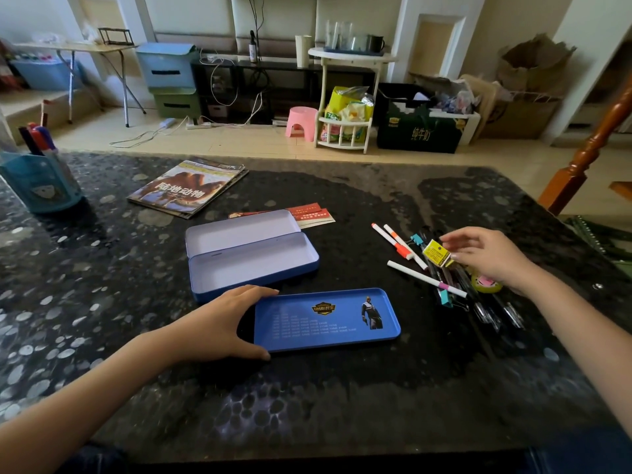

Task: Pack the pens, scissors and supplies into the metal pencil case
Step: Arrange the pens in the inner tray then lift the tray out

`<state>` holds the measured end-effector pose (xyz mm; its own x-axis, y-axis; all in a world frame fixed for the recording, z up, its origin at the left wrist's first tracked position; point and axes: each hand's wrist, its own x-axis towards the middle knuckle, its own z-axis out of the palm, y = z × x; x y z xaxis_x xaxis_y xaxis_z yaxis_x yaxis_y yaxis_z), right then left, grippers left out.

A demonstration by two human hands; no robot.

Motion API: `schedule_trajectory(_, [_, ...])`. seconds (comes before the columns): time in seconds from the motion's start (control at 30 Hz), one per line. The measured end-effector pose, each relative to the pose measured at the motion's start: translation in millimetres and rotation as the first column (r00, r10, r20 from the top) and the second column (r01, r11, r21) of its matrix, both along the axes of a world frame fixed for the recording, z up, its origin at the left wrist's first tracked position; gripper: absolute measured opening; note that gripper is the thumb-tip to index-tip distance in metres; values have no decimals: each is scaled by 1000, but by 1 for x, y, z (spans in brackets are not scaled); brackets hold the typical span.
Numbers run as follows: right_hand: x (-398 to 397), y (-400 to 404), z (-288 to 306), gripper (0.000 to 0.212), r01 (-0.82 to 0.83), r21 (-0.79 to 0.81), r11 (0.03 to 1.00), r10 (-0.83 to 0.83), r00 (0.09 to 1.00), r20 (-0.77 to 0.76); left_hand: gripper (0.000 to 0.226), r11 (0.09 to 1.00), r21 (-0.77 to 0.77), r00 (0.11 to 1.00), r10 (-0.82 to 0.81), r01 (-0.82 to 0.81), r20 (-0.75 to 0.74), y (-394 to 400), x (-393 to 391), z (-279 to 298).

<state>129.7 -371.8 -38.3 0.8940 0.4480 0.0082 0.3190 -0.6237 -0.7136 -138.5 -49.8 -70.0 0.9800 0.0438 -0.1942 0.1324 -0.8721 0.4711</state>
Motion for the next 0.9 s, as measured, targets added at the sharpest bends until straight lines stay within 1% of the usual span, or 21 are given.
schedule_trajectory(0.03, [0, -1, 0, 29, -7, -45, 999, 9, 999, 52, 90, 1000, 2, 1000, -2, 2, 0, 0, 0, 0])
schedule_trajectory(0.07, [1, -3, 0, 25, 18, -125, 992, -1, 991, 136, 90, 1000, 5, 1000, -6, 6, -1, 0, 0, -1])
schedule_trajectory(0.1, [0, -7, 2, 19, 78, -220, 972, -27, 973, 228, 90, 1000, 6, 1000, -10, 10, -4, 0, 0, -1])
schedule_trajectory(0.13, [-1, -11, 6, 14, 147, -304, 941, -57, 957, 285, 90, 1000, 5, 1000, -13, 13, -7, 0, 1, 0])
schedule_trajectory(0.17, [-3, -15, 9, 14, 191, -378, 906, -82, 955, 285, 90, 1000, 1, 1000, -17, 17, -7, -1, 1, 0])
schedule_trajectory(0.2, [-7, -19, 12, 15, 204, -447, 871, -101, 965, 243, 90, 1000, -2, 1000, -20, 20, -4, -1, 2, 0])
schedule_trajectory(0.27, [-15, -22, 12, 11, 175, -556, 812, -134, 984, 113, 92, 1000, -1, 1000, -27, 27, 6, -3, 2, 0])
schedule_trajectory(0.3, [-18, -22, 10, 10, 156, -603, 783, -136, 988, 79, 93, 1000, -1, 999, -29, 29, 19, -4, 2, 0])
schedule_trajectory(0.37, [-26, -18, 2, 25, 115, -670, 733, -133, 991, 24, 95, 1000, -4, 999, -29, 29, 34, -6, 1, -2])
schedule_trajectory(0.47, [-34, -9, 0, 38, 77, -664, 744, -186, 978, -94, 100, 999, -3, 999, -36, 37, 39, -10, -1, -3])
schedule_trajectory(0.53, [-39, -5, 3, 44, 89, -678, 729, -254, 956, -147, 98, 999, -6, 998, -38, 38, 41, -13, -2, -3])
schedule_trajectory(0.6, [-39, -4, 4, 56, 81, -694, 716, -266, 950, -163, 97, 999, -9, 998, -37, 38, 49, -15, -2, -3])
schedule_trajectory(0.67, [-37, -4, 3, 70, 84, -665, 742, -269, 946, -180, 95, 999, -1, 998, -37, 37, 59, -16, -3, -3])
schedule_trajectory(0.7, [-36, -2, 4, 71, 94, -634, 768, -265, 947, -180, 92, 999, 3, 997, -37, 37, 62, -15, -4, -3])
schedule_trajectory(0.73, [-35, 0, 4, 66, 102, -600, 793, -259, 949, -182, 90, 999, 7, 997, -32, 32, 68, -15, -4, -3])
schedule_trajectory(0.8, [-33, 5, 7, 44, 136, -535, 834, -269, 946, -179, 85, 1000, 16, 995, -15, 14, 99, -15, -4, -5])
schedule_trajectory(0.83, [-33, 7, 8, 37, 155, -515, 843, -275, 947, -166, 81, 1000, 17, 992, -3, 1, 123, -15, -3, -6])
schedule_trajectory(0.9, [-34, 10, 11, 33, 162, -535, 829, -243, 966, -84, 69, 1000, -4, 984, 26, -26, 177, -17, -1, -8])
